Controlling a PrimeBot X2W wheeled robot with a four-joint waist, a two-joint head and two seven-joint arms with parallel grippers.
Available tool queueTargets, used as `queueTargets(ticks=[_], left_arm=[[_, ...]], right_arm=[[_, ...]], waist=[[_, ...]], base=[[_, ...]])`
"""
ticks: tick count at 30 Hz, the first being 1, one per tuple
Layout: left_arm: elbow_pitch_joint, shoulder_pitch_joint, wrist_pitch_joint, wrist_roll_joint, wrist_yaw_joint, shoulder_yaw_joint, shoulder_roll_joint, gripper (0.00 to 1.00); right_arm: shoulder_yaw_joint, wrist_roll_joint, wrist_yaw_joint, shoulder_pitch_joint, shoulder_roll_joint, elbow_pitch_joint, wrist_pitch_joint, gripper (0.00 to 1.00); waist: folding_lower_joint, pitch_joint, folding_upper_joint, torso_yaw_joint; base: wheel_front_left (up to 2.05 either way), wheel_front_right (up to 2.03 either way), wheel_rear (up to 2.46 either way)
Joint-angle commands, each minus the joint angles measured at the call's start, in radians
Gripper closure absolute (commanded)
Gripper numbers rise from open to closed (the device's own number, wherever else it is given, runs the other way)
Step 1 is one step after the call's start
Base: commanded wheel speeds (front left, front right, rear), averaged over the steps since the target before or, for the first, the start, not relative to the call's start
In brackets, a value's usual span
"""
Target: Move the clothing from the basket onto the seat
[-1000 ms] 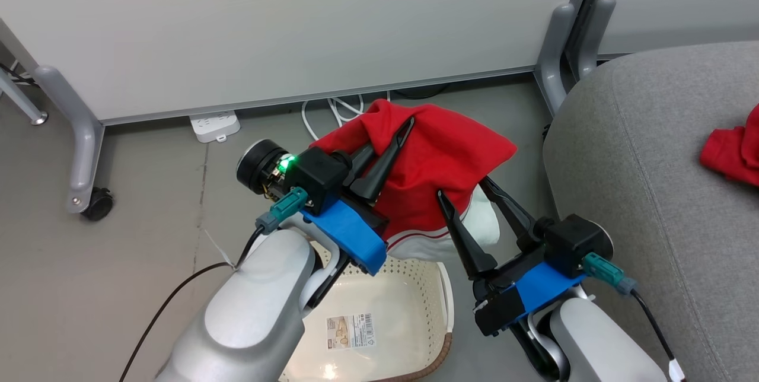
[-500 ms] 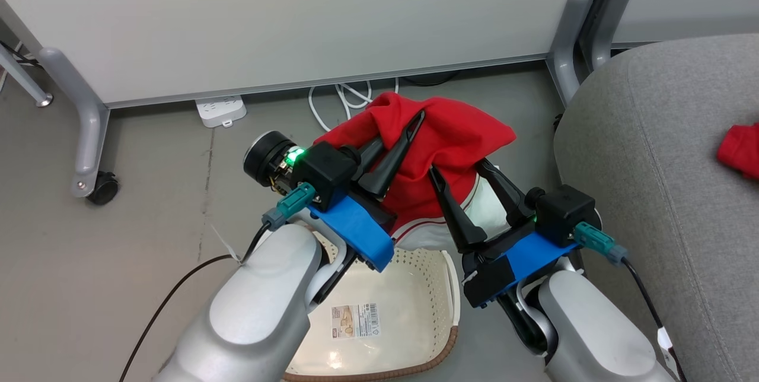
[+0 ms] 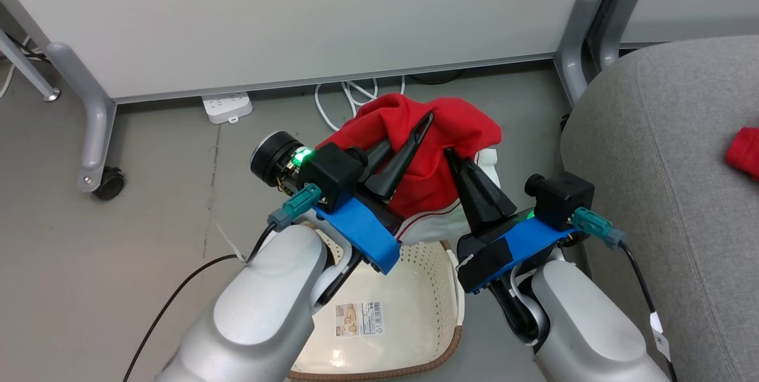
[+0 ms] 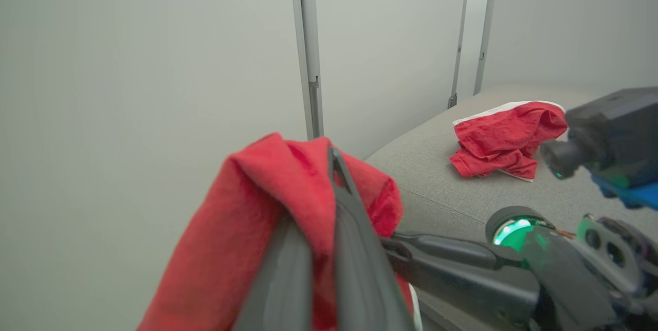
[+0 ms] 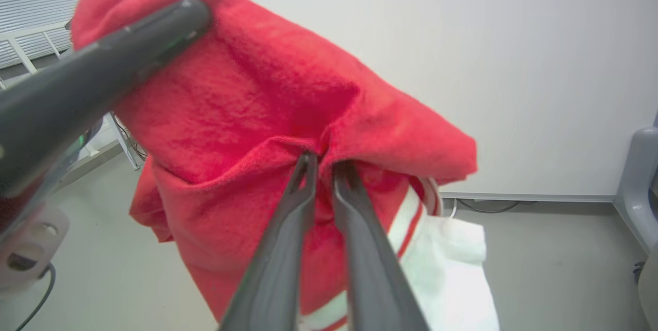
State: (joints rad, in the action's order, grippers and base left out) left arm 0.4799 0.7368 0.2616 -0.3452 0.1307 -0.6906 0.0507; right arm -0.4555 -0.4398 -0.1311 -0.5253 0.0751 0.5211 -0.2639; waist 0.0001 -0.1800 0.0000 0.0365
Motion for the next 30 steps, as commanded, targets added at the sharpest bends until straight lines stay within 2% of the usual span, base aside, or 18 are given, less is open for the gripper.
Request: queueTargets(ticks=[1, 23, 24, 25, 26, 30], left_arm=[[-0.004, 0.01, 0.005, -0.005, -0.001, -0.002, 0.0, 1.0], [0.01, -0.012, 0.005, -0.01, -0.006, 0.001, 0.0, 1.0], [0.014, -0.013, 0.005, -0.011, -0.006, 0.001, 0.0, 0.96], [0.018, -0.012, 0.005, -0.01, -0.007, 0.0, 0.0, 0.58], [0.021, -0.01, 0.005, -0.008, -0.009, -0.001, 0.0, 0.0], [0.028, -0.007, 0.005, -0.01, -0.011, 0.0, 0.001, 0.0]], right_arm=[[0.0, -0.002, 0.001, -0.015, -0.006, 0.002, -0.001, 1.0], [-0.002, -0.008, 0.001, 0.007, -0.001, -0.007, -0.001, 1.0], [-0.002, -0.008, 0.001, 0.007, -0.001, -0.008, -0.001, 1.0], [-0.001, -0.008, 0.001, 0.008, -0.001, -0.009, -0.001, 1.0], [0.0, -0.007, 0.001, 0.008, -0.002, -0.01, -0.001, 1.0], [0.006, -0.007, 0.001, 0.007, 0.0, -0.015, -0.001, 1.0]], waist=[[-0.0001, 0.001, 0.0, 0.0], [-0.0001, 0.017, 0.0, -0.01], [-0.0001, 0.016, 0.0, -0.01], [-0.0001, 0.015, 0.0, -0.01], [-0.0001, 0.015, 0.0, -0.01], [-0.0001, 0.011, 0.0, -0.01]], base=[[0.0, 0.0, 0.0], [0.0, 0.0, 0.0], [0.0, 0.0, 0.0], [0.0, 0.0, 0.0], [0.0, 0.0, 0.0], [0.0, 0.0, 0.0]])
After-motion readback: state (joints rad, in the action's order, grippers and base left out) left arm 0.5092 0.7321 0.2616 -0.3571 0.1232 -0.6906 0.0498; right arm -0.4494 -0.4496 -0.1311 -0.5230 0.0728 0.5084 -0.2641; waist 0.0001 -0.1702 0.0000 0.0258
